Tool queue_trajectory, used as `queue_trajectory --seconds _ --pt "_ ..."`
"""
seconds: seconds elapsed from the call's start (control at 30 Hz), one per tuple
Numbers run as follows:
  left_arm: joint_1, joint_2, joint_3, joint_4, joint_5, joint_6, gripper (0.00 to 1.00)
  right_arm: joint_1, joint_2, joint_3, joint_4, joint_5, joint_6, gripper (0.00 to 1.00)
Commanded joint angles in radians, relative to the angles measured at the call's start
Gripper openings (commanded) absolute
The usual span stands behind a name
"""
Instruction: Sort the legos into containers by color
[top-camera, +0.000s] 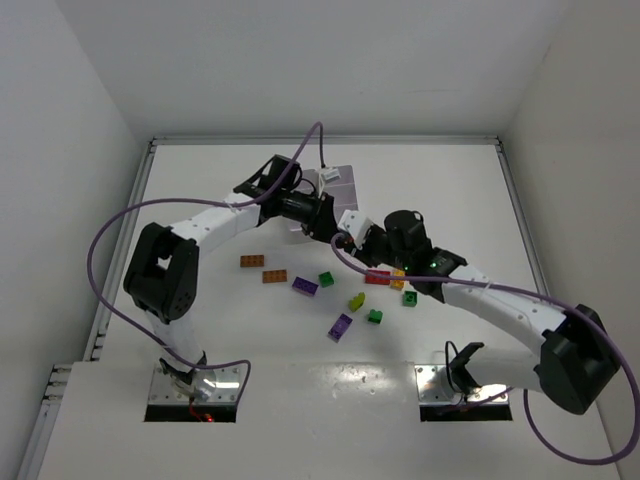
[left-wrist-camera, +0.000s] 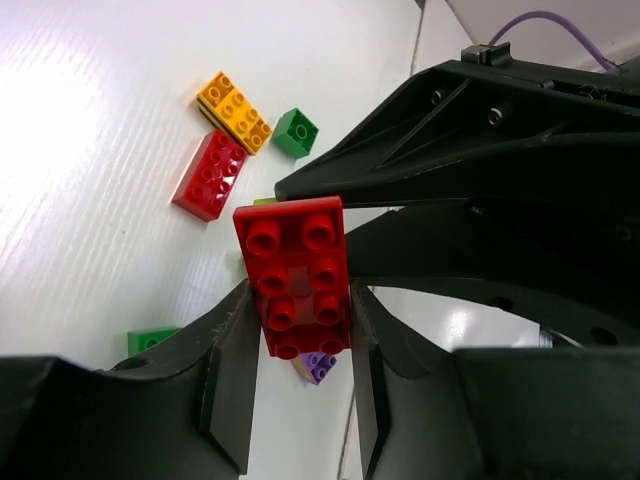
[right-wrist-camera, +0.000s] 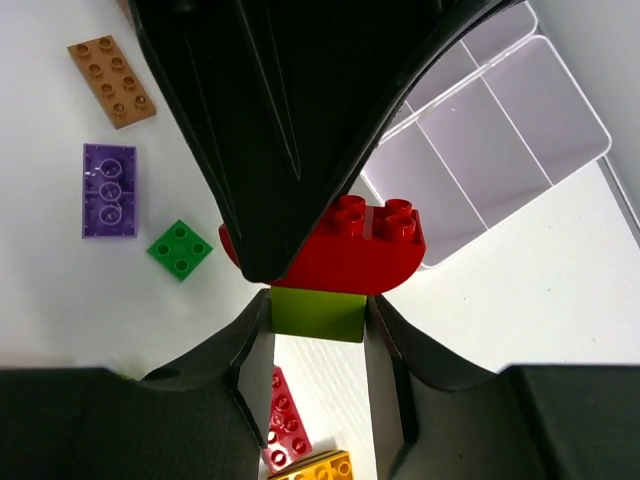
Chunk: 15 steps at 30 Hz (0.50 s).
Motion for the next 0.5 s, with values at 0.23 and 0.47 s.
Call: queue_trajectory --seconds 0.23,0.47 --pt "0.063 -0.095 -0.071 0.090 -0.041 -0.002 0.03 -0.104 -0.147 -0.172 -0.071 0.051 -0.064 0.00" --pt "0.082 -0.104 -0.081 0.090 -0.102 -0.002 0.03 -0.173 0.096 -0.005 -0.273 -0.100 0.005 0.00"
